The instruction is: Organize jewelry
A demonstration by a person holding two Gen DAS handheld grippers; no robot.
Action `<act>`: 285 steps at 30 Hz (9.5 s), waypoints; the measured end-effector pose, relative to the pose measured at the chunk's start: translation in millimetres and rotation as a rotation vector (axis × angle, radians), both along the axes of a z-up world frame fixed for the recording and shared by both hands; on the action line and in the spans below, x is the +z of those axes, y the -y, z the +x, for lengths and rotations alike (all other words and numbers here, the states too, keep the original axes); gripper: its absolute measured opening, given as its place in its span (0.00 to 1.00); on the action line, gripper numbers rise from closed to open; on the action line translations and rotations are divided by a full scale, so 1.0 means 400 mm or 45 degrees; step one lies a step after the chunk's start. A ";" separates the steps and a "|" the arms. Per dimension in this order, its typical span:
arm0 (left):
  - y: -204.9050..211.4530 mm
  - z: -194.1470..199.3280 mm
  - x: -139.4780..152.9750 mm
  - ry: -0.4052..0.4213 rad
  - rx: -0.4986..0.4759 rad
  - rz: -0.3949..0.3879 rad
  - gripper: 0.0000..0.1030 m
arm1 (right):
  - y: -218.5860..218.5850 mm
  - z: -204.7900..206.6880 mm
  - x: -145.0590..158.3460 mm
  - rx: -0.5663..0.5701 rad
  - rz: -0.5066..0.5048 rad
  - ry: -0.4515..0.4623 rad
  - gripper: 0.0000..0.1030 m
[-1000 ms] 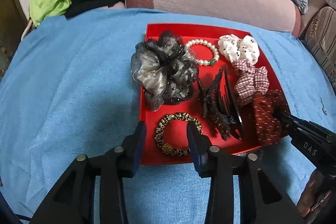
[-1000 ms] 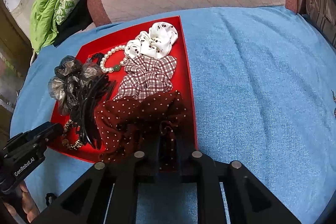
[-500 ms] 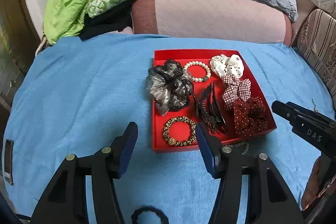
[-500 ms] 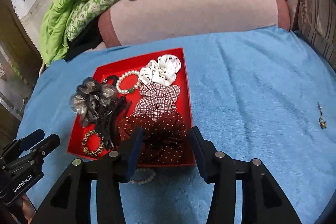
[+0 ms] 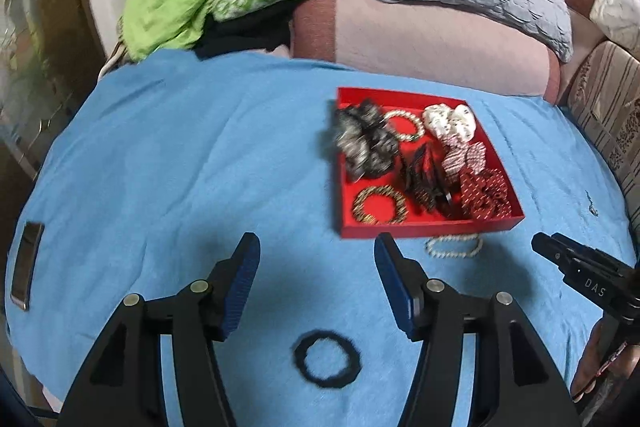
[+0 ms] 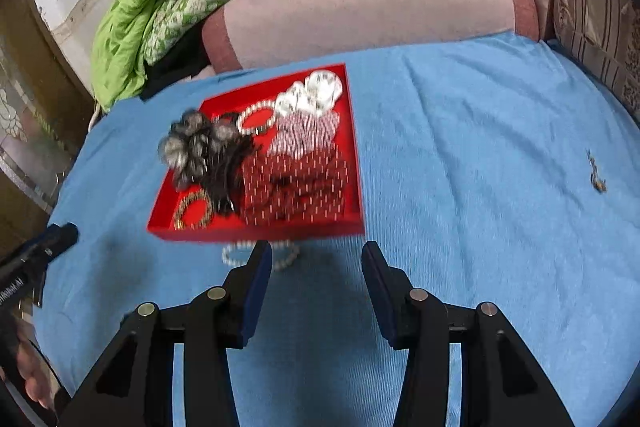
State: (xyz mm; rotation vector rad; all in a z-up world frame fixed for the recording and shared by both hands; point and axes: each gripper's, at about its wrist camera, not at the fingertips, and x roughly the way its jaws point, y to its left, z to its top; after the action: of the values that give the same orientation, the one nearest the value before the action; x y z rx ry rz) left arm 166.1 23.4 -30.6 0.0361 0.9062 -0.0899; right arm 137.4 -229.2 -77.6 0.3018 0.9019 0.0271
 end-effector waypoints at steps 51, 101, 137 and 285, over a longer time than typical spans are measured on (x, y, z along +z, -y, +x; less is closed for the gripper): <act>-0.069 -0.091 -0.249 -0.198 0.027 -0.086 0.08 | -0.140 0.125 -0.151 -0.011 -0.147 -0.091 0.06; 0.078 -0.155 0.002 0.045 -0.064 0.056 0.08 | -0.101 -0.095 0.082 0.088 0.129 0.121 0.06; 0.109 -0.023 0.110 0.114 -0.114 0.028 0.08 | -0.130 -0.020 0.200 0.197 0.061 0.203 0.06; 0.089 -0.016 0.014 0.236 0.103 0.135 0.85 | -0.096 0.126 0.033 0.086 -0.011 -0.005 0.37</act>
State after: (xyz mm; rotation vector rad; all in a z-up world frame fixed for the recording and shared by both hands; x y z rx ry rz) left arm 159.5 -12.2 -25.1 0.1048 0.7256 0.0366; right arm 187.9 -190.8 -64.4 0.2630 0.9157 0.0848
